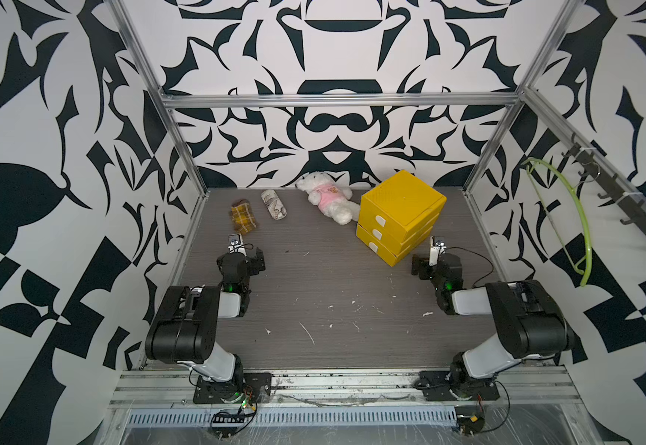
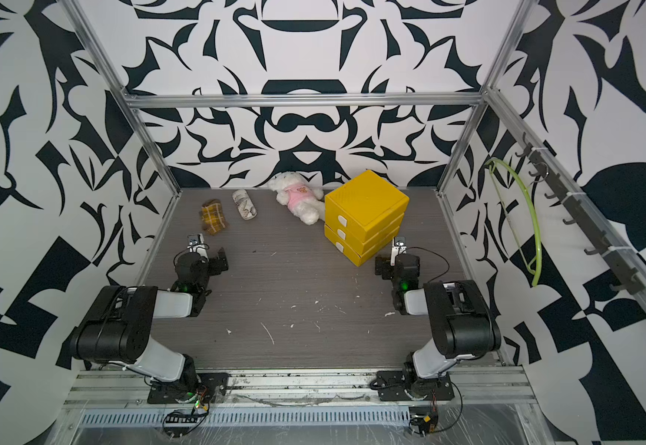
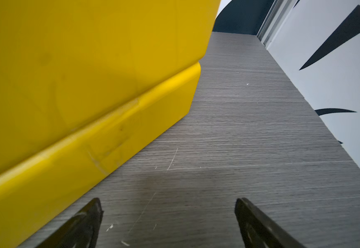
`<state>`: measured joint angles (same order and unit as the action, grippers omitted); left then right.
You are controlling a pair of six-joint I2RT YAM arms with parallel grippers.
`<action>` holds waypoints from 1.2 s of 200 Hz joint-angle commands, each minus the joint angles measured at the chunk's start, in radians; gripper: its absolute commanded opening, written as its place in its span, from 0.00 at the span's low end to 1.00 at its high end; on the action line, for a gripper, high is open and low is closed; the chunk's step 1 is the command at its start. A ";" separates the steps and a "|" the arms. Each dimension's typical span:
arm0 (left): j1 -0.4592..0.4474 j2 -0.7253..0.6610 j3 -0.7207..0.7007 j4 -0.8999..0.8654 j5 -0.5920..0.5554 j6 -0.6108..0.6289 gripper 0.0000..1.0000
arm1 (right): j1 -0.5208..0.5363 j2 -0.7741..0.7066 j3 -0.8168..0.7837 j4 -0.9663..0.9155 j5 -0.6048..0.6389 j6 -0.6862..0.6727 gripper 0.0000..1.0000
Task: Take the postcards out of the drawer
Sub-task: Move the storage box to the center of the board.
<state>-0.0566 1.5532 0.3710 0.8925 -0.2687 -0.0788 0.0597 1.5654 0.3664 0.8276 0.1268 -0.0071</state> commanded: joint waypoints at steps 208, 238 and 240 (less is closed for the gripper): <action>-0.026 -0.056 0.012 -0.038 -0.066 0.003 1.00 | -0.003 -0.025 0.008 0.030 0.011 -0.001 0.97; -0.109 -0.235 0.166 -0.402 -0.071 0.062 1.00 | -0.004 -0.168 0.093 -0.277 0.167 0.066 0.96; -0.113 -0.245 0.178 -0.420 -0.064 0.054 1.00 | -0.004 -0.179 0.107 -0.306 0.176 0.072 0.96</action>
<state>-0.1154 1.4345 0.4194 0.7090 -0.3168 -0.0532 0.0589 1.5181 0.3748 0.7422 0.1673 0.0055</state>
